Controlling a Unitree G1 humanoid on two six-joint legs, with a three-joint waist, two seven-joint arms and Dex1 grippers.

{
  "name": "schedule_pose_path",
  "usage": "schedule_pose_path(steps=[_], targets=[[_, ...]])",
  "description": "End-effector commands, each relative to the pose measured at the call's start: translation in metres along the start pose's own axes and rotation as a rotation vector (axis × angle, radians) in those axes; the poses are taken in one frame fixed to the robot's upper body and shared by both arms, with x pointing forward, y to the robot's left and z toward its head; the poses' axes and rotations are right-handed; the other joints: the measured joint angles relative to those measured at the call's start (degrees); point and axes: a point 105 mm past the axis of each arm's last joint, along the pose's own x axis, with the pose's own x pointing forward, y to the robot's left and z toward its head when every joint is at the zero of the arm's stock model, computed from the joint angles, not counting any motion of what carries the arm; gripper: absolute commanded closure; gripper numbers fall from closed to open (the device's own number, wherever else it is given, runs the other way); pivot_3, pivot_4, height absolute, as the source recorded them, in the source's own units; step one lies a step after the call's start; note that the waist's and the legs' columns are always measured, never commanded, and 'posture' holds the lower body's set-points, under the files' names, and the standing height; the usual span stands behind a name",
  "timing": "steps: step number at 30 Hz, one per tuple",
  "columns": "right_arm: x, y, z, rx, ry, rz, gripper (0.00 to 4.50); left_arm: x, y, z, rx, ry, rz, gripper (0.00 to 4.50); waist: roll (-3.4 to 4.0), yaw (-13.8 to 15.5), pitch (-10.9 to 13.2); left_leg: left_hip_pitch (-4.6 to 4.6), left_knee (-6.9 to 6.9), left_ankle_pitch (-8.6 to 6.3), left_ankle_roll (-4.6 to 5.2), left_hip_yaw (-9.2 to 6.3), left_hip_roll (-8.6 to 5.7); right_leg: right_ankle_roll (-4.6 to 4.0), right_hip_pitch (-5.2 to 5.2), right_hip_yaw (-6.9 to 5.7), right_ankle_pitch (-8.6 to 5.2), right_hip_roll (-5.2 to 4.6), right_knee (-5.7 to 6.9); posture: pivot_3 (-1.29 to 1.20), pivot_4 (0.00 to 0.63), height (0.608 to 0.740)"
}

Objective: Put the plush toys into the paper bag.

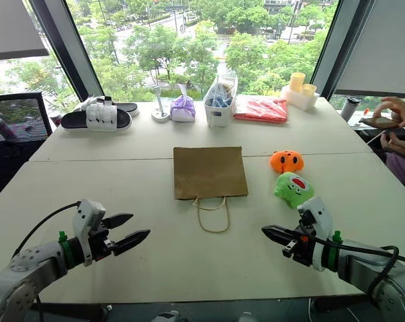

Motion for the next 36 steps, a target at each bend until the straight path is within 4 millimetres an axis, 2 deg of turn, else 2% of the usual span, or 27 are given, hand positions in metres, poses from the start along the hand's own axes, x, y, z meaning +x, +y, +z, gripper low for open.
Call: schedule_pose_path(steps=[1, 15, 24, 26, 30, 33, 36], targets=[[0.0, 0.003, 0.008, -0.039, -0.027, 0.006, 4.5, 0.0, 0.0, 0.008, 0.041, -0.024, -0.013, 0.07, 0.0, 0.0, 0.0, 0.0, 0.0, 0.0, 0.0, 0.0, 0.0, 0.0, 0.0, 0.0, 0.0, 0.0, 0.0, 0.0, 0.15, 0.74], [0.001, 0.002, 0.007, -0.037, -0.022, -0.003, 4.5, 0.001, 0.002, 0.015, 0.035, -0.028, -0.008, 0.07, 0.0, -0.02, 0.0, 0.01, 0.02, 0.0, 0.0, 0.03, 0.0, 0.08, 0.0, 0.0, 0.05, 0.01, 0.04, 0.0, 0.15, 0.74], [0.003, -0.002, 0.012, -0.044, -0.034, -0.017, 4.5, 0.001, 0.01, 0.032, 0.119, -0.031, -0.014, 0.07, 0.0, -0.05, -0.01, 0.02, 0.04, 0.01, -0.01, 0.04, -0.01, 0.07, 0.0, 0.0, 0.06, 0.02, 0.06, 0.0, 0.15, 0.74], [0.002, -0.002, 0.011, -0.036, -0.036, -0.024, 4.5, 0.008, 0.007, 0.045, 0.21, -0.033, -0.074, 0.07, 0.0, 0.16, 0.0, 0.02, 0.04, 0.01, -0.01, 0.04, -0.02, 0.07, 0.0, -0.01, 0.06, 0.03, 0.07, 0.0, 0.15, 0.74], [0.007, -0.001, 0.008, -0.027, -0.036, -0.026, 4.5, 0.043, -0.017, 0.06, 0.457, -0.018, -0.292, 0.07, 0.02, 0.16, -0.03, 0.06, 0.14, 0.04, -0.06, 0.01, -0.17, 0.0, 0.15, -0.08, 0.09, 0.03, 0.02, 0.0, 0.15, 0.74], [0.012, 0.0, 0.01, -0.031, -0.042, -0.029, 4.5, 0.073, -0.036, 0.058, 0.555, -0.026, -0.463, 0.07, 0.02, -0.02, -0.03, 0.16, 0.13, 0.05, -0.05, 0.08, -0.21, 0.07, 0.23, -0.03, 0.14, 0.02, 0.0, 0.0, 0.15, 0.74], [0.012, -0.001, 0.012, -0.045, -0.052, -0.044, 4.5, 0.098, -0.05, 0.045, 0.641, -0.012, -0.597, 0.07, 0.02, -0.4, -0.03, 0.16, 0.1, 0.05, -0.05, 0.12, -0.19, 0.12, 0.15, -0.03, 0.17, 0.04, 0.04, 0.0, 0.15, 0.74]])
